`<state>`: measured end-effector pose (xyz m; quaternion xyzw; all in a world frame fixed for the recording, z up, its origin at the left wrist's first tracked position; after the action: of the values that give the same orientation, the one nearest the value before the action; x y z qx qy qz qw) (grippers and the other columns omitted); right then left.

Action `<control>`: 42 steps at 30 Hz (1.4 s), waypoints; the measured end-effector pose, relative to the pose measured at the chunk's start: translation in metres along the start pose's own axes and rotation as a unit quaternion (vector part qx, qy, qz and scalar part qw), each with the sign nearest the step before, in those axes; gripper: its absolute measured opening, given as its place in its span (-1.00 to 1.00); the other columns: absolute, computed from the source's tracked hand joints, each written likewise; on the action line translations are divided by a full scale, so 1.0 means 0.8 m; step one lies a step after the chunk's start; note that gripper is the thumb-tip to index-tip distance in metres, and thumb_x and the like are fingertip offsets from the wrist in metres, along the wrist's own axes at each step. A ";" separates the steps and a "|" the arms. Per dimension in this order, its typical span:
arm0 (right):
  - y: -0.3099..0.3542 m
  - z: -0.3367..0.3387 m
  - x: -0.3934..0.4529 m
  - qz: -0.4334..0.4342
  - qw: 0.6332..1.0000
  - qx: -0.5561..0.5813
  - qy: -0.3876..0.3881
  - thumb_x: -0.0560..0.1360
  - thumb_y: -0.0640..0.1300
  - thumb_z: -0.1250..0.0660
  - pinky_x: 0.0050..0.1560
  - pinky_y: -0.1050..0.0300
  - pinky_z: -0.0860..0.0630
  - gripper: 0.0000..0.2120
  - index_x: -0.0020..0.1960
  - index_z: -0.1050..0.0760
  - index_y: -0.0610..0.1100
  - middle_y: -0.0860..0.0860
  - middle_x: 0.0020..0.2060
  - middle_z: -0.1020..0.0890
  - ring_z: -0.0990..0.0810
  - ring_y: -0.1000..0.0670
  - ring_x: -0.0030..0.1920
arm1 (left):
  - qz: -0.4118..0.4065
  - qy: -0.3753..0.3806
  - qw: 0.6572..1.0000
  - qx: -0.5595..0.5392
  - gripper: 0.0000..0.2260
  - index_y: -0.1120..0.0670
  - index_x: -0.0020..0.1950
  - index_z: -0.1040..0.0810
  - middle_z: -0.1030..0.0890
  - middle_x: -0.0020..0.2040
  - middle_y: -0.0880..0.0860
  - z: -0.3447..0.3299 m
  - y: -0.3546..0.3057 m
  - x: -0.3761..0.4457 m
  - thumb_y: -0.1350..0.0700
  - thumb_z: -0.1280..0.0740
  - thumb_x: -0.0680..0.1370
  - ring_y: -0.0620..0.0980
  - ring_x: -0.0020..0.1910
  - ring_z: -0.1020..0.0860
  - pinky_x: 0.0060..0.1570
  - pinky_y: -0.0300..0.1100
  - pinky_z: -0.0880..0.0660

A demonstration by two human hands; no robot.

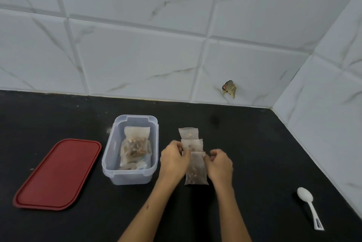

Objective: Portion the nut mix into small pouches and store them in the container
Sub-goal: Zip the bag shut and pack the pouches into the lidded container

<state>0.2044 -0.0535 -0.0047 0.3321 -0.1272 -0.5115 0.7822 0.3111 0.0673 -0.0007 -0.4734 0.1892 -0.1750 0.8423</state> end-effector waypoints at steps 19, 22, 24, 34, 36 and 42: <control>-0.026 -0.023 0.050 -0.031 0.957 0.276 0.079 0.48 -0.17 -0.35 -0.04 0.02 -0.61 -0.89 -0.20 -0.63 -0.11 -0.01 -0.25 -0.68 -0.66 -0.01 -0.13 | 0.097 -0.115 0.980 -0.128 -0.85 0.06 -0.16 -0.60 -0.66 -0.20 -0.01 -0.047 0.026 0.008 0.03 -0.34 0.55 -0.05 -0.18 -0.62 -0.10 -0.12 -0.56; -0.016 -0.022 0.060 -0.004 0.976 0.215 0.044 0.49 -0.12 -0.33 -0.09 0.12 -0.54 -0.89 -0.17 -0.60 -0.09 0.04 -0.23 -0.65 -0.62 0.02 -0.12 | 0.096 -0.131 0.979 -0.119 -0.86 0.08 -0.12 -0.61 -0.65 -0.17 0.00 -0.052 0.024 0.015 0.05 -0.33 0.56 -0.06 -0.15 -0.60 -0.14 -0.19 -0.51; -0.015 -0.025 0.061 0.002 0.979 0.201 0.040 0.51 -0.11 -0.31 -0.07 0.15 -0.51 -0.89 -0.11 -0.60 -0.10 0.03 -0.18 -0.64 -0.59 0.03 -0.10 | 0.100 -0.135 0.979 -0.118 -0.86 0.10 -0.09 -0.61 -0.63 -0.15 0.00 -0.055 0.025 0.017 0.06 -0.33 0.56 -0.08 -0.15 -0.59 -0.22 -0.26 -0.46; -0.015 -0.030 0.066 0.013 0.978 0.201 0.051 0.53 -0.12 -0.32 -0.08 0.22 -0.44 -0.88 -0.01 -0.59 -0.13 0.04 -0.13 -0.62 -0.55 0.08 -0.09 | 0.100 -0.134 0.974 -0.151 -0.83 0.11 -0.12 -0.62 -0.62 -0.22 -0.01 -0.060 0.024 0.024 0.09 -0.29 0.59 -0.20 -0.25 -0.53 -0.37 -0.38 -0.33; -0.015 -0.028 0.067 0.011 0.976 0.213 0.042 0.51 -0.12 -0.34 -0.07 0.21 -0.48 -0.90 -0.03 -0.60 -0.11 0.06 -0.15 -0.63 -0.58 0.09 -0.10 | 0.093 -0.138 0.974 -0.156 -0.83 0.10 -0.13 -0.63 -0.63 -0.22 -0.01 -0.058 0.023 0.022 0.09 -0.30 0.58 -0.20 -0.24 -0.54 -0.36 -0.38 -0.35; -0.016 -0.014 0.051 0.025 0.948 0.316 0.027 0.45 -0.14 -0.42 -0.08 0.17 -0.58 -0.93 -0.20 -0.59 -0.01 0.10 -0.24 -0.65 -0.62 0.13 -0.15 | 0.041 -0.146 0.972 -0.179 -0.86 0.11 -0.08 -0.65 -0.66 -0.18 0.01 -0.048 0.020 0.014 0.09 -0.33 0.57 -0.08 -0.14 -0.63 -0.24 -0.32 -0.50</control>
<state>0.2192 -0.0885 -0.0270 0.5730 -0.2696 -0.4157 0.6528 0.3044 0.0417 -0.0350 -0.6285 0.1112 -0.0327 0.7691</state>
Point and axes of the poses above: each hand's wrist, its own x-axis towards the middle knuckle, its own z-axis out of the back of the hand, y = z × x, the point moved 6 cm from there along x, towards the middle knuckle
